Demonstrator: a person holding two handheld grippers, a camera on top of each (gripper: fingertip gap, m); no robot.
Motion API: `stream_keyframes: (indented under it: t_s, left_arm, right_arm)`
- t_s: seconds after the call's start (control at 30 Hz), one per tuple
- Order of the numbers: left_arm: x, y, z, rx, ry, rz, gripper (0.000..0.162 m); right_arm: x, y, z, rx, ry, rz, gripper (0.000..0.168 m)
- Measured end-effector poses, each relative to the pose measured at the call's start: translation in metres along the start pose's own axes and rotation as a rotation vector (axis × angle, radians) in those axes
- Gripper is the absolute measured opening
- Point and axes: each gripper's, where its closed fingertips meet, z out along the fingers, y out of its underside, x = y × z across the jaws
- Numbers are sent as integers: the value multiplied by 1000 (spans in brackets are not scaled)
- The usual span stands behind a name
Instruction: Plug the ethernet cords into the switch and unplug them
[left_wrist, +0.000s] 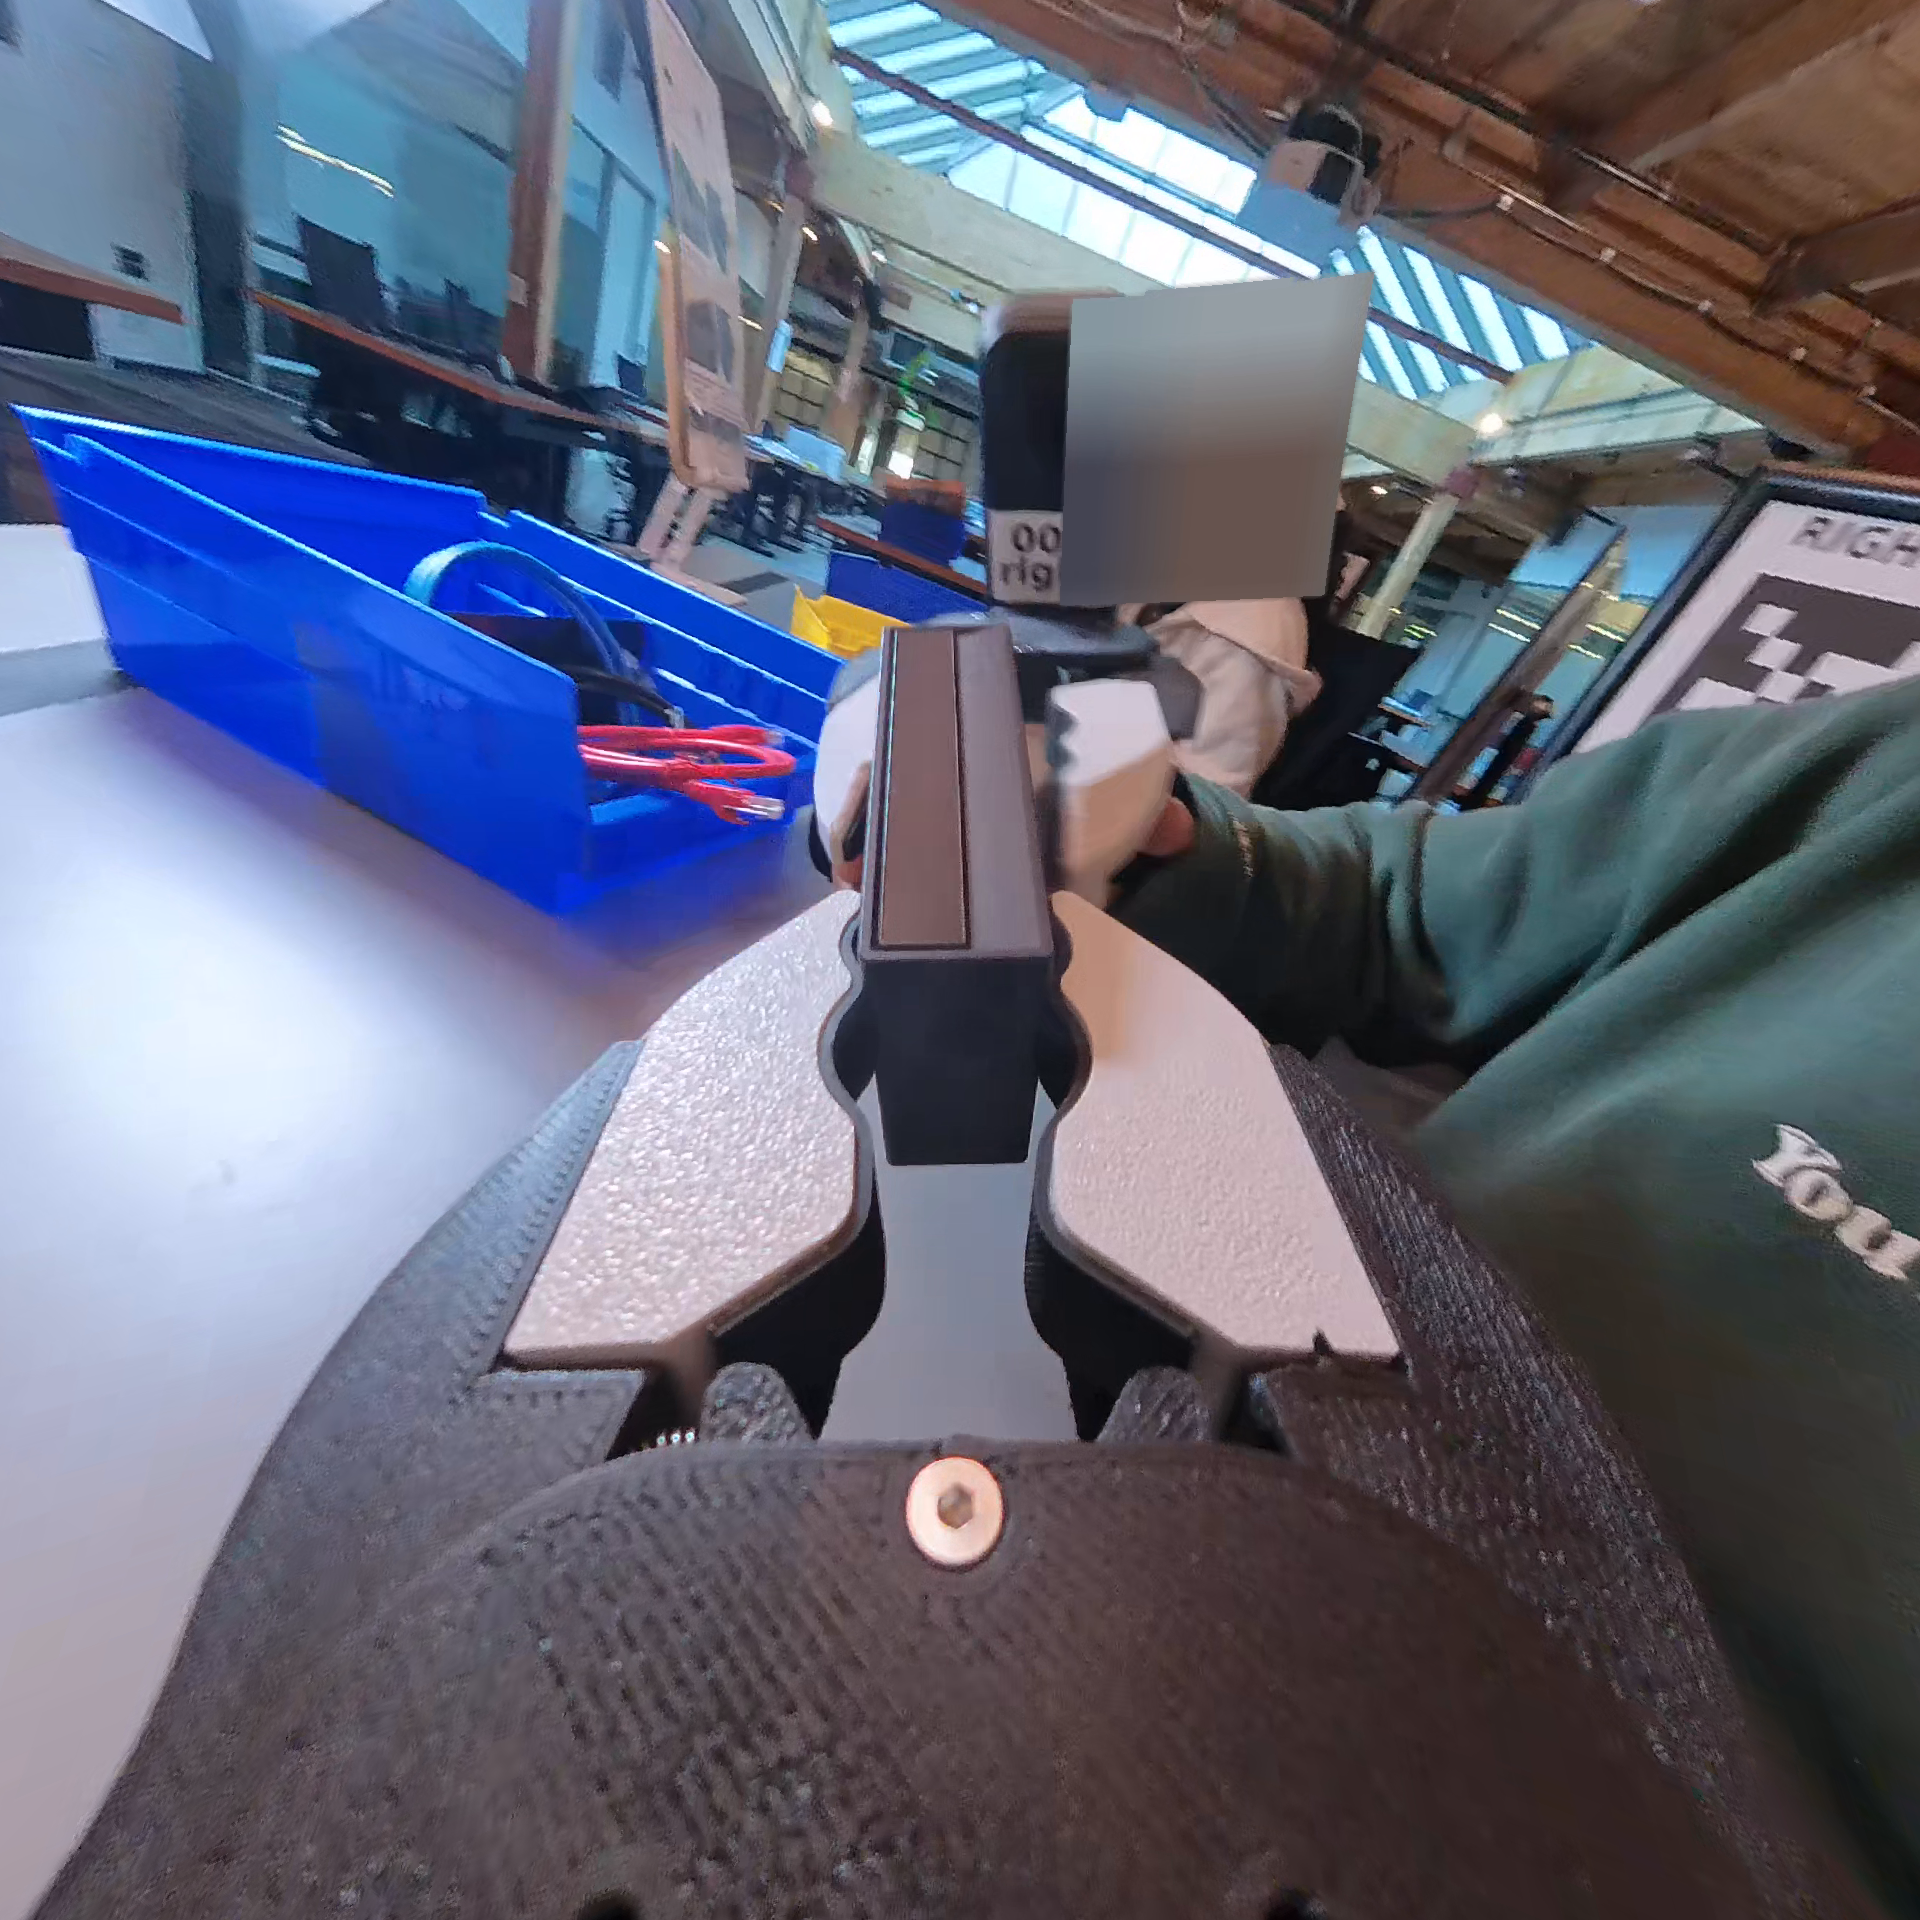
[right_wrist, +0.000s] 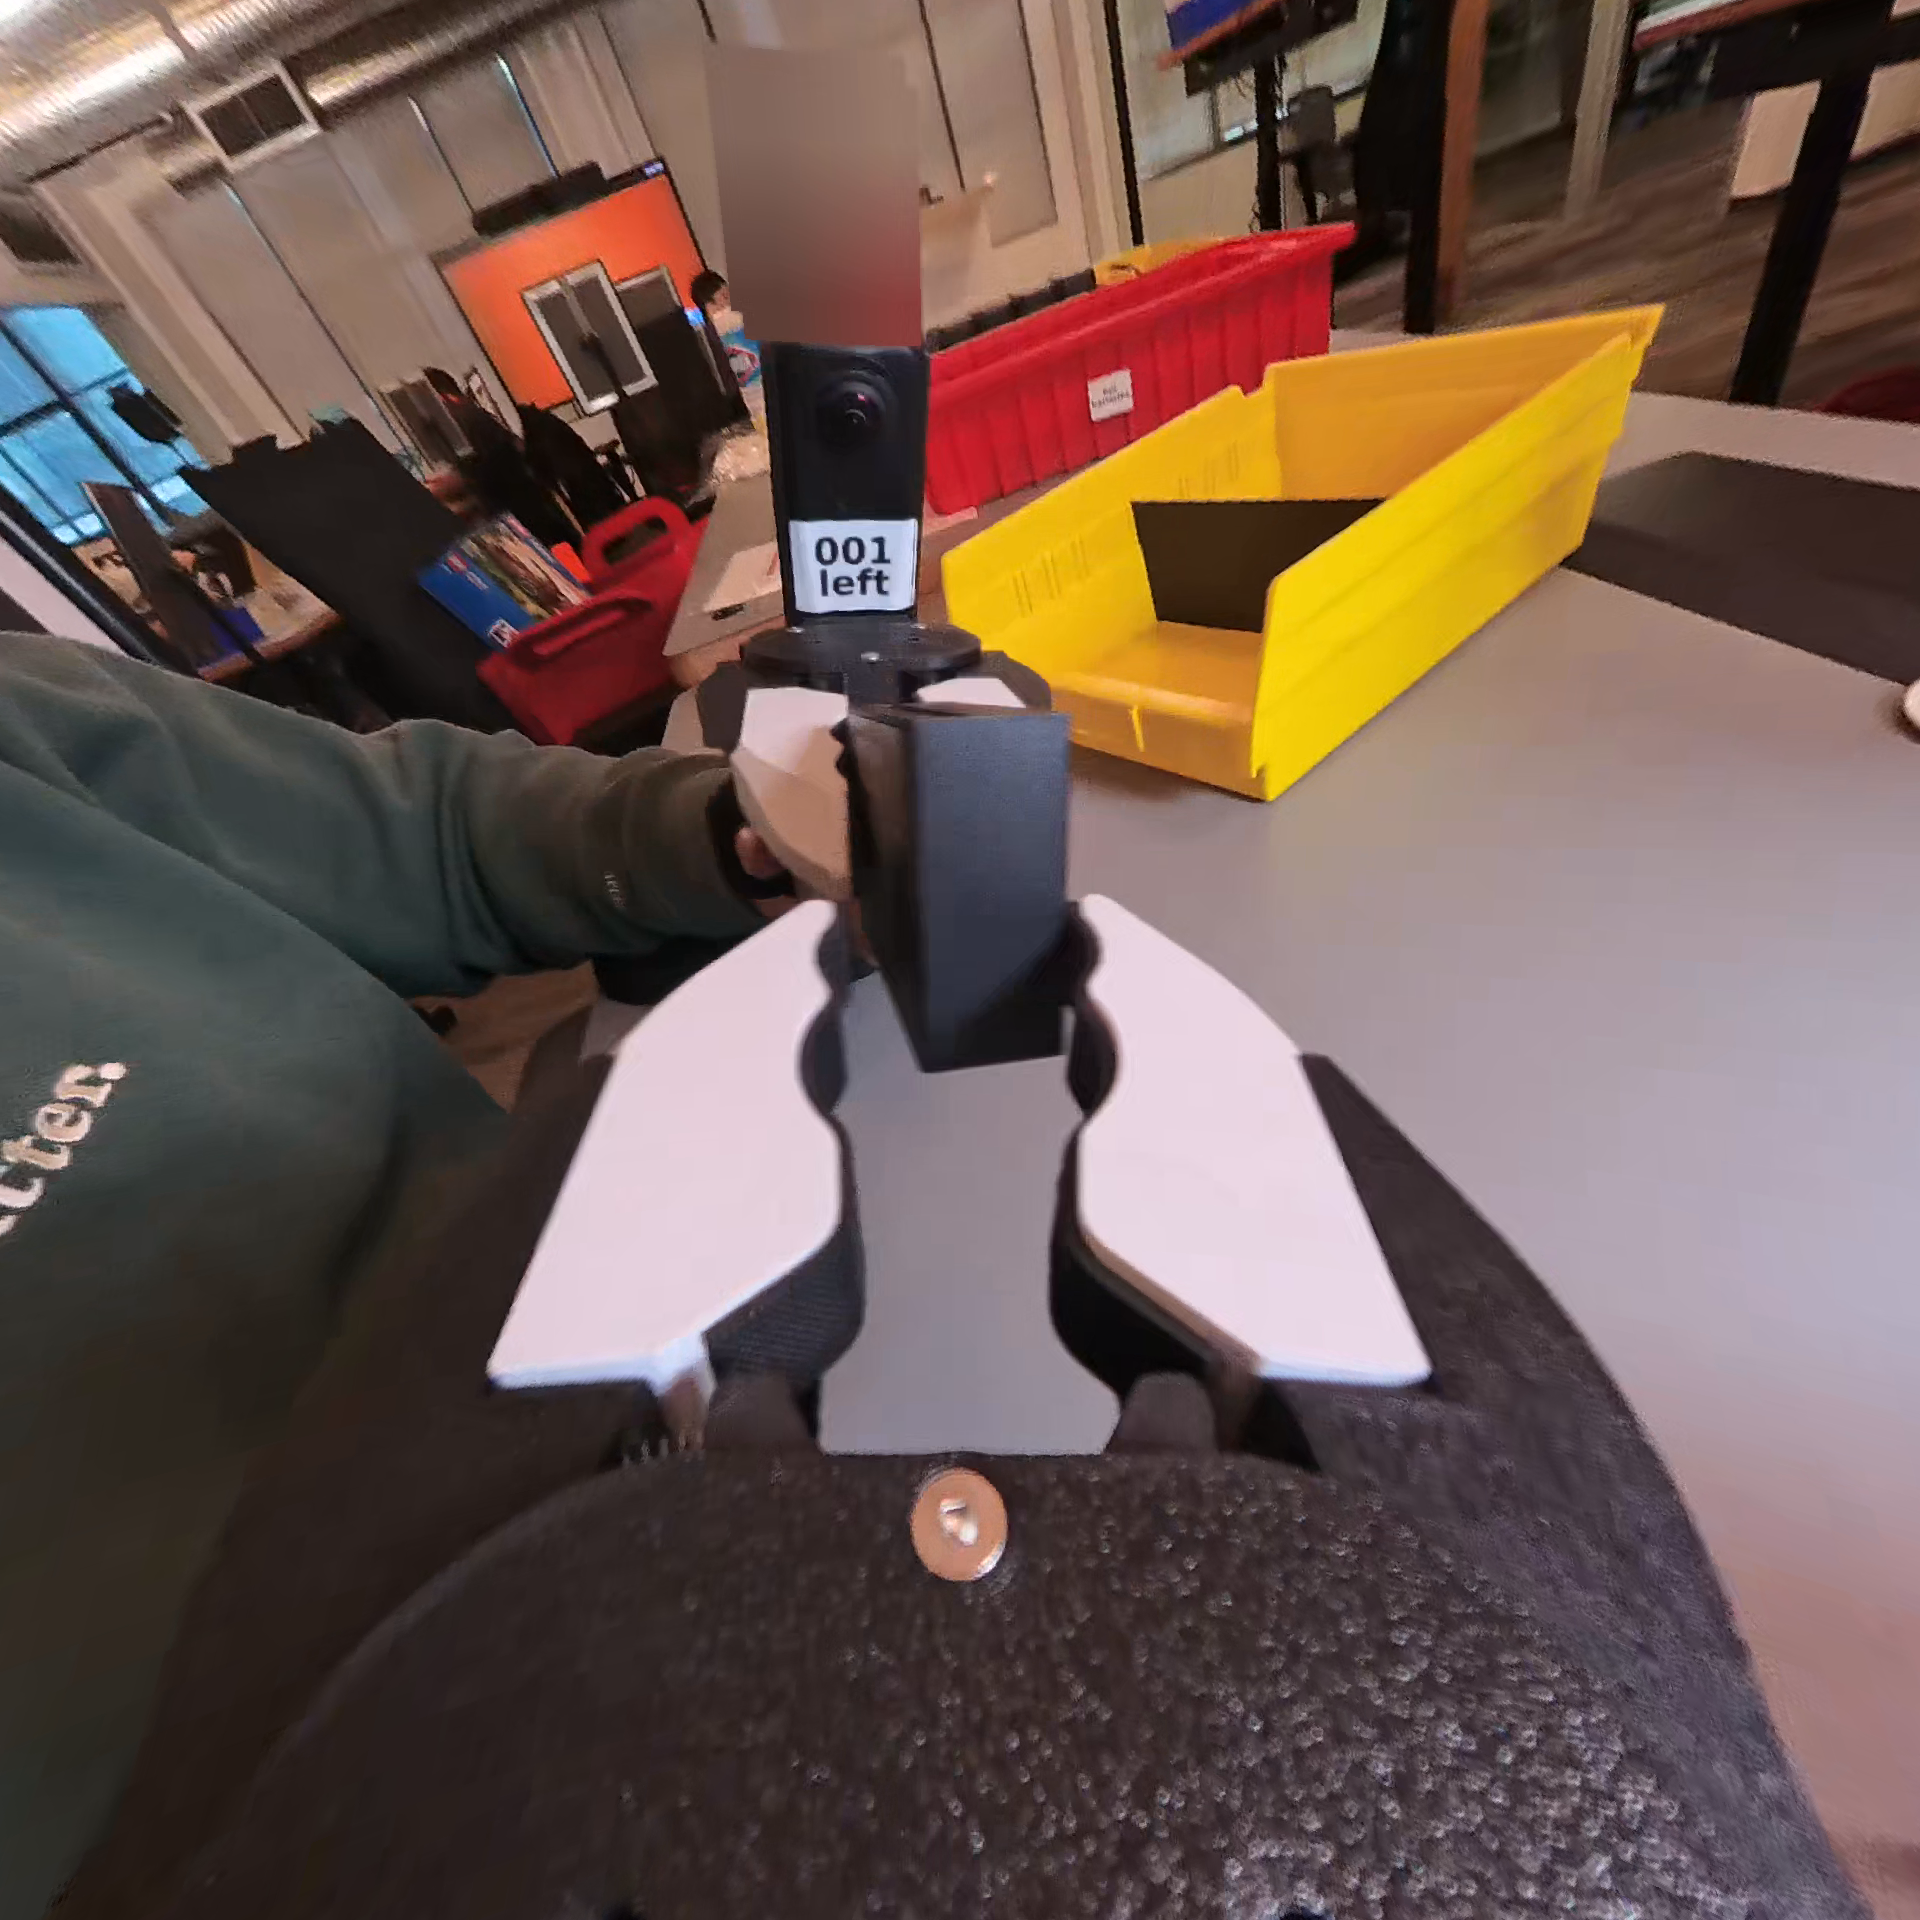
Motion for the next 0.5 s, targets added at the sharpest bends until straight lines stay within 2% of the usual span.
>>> stream_keyframes:
  t_s: [0.03, 0.17, 0.27, 0.37, 0.43, 0.5]
  left_arm:
    - [3, 0, 1, 3, 24, -15, 29]
    - [0, -3, 0, 3, 22, -50, 30]
    - [-1, -1, -2, -40, -21, 82, 41]
    - [-2, 5, 1, -97, -69, 163, 50]
    - [-6, 8, 3, -105, -88, 102, 47]
    - [-6, 16, 3, -135, -41, -48, 38]
  right_arm:
    - [0, 0, -2, -13, -13, 10, 31]
    - [-1, 3, -2, 29, -73, 202, 28]
    - [2, -2, -6, 142, -150, 423, 27]
    - [8, -4, -12, 201, -186, 529, 27]
    - [10, -3, -12, 216, -168, 524, 27]
    - [13, -5, -13, 241, -138, 486, 27]
